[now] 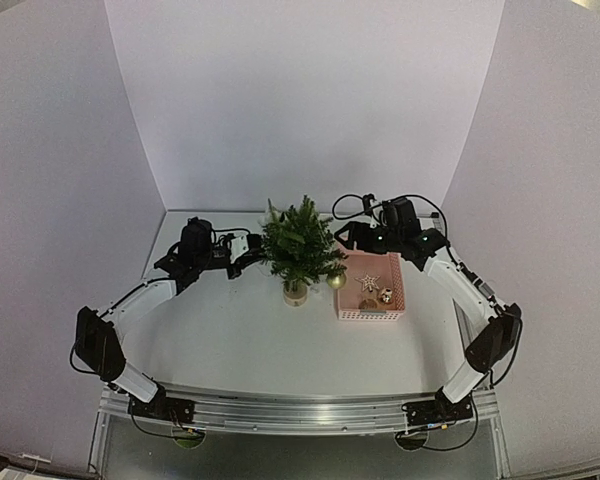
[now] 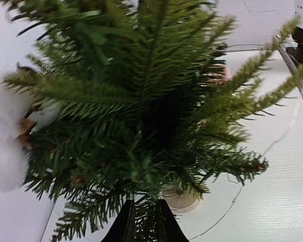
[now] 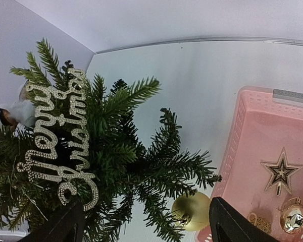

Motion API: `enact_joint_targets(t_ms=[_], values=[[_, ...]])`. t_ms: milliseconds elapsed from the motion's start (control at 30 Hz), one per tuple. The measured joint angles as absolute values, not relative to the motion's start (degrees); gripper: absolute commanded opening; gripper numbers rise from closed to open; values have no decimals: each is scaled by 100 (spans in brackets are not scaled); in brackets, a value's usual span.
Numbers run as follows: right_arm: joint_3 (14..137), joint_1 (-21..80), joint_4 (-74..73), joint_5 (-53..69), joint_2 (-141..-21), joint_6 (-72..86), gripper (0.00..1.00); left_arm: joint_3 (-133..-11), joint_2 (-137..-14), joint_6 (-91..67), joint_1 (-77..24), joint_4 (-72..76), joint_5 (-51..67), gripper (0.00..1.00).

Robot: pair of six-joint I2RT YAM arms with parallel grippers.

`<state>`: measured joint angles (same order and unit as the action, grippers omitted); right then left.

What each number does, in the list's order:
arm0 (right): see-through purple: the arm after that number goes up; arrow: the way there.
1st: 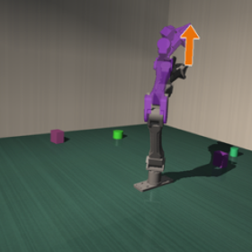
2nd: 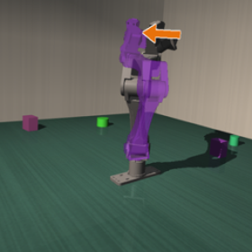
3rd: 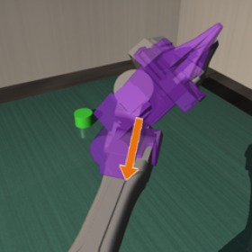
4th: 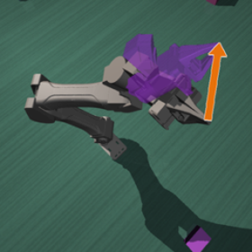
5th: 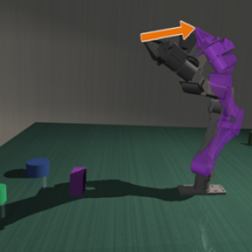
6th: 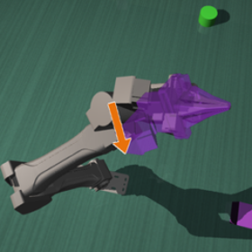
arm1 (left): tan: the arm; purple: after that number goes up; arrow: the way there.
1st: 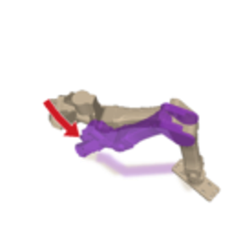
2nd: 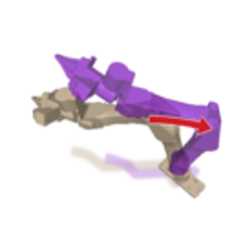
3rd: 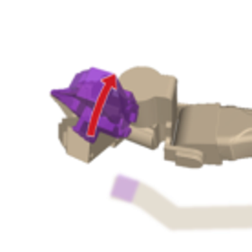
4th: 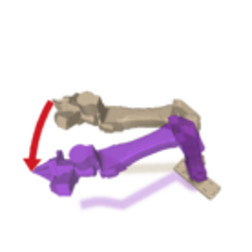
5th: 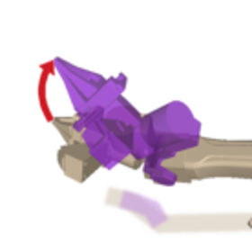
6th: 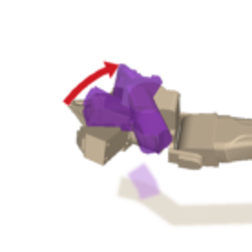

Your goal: Decorate the small christmas tree

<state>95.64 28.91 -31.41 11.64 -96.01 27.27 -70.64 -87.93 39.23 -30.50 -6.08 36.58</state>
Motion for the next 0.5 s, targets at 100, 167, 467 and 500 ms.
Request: enact_joint_targets(t_ms=[100,167,467,500], values=[[9564,2891,-3140,1243,-9601,2727,82,-7144,-8795,3929,-2877,-583,3584,18],[9564,2891,-3140,1293,-9601,2725,82,-7221,-8815,3927,-2786,-545,3574,18],[9564,2891,-3140,1388,-9601,2724,83,-7544,-9187,4057,-2565,-120,3575,19],[9564,2891,-3140,1384,-9601,2722,83,-7575,-9251,4055,-2534,-77,3575,19]])
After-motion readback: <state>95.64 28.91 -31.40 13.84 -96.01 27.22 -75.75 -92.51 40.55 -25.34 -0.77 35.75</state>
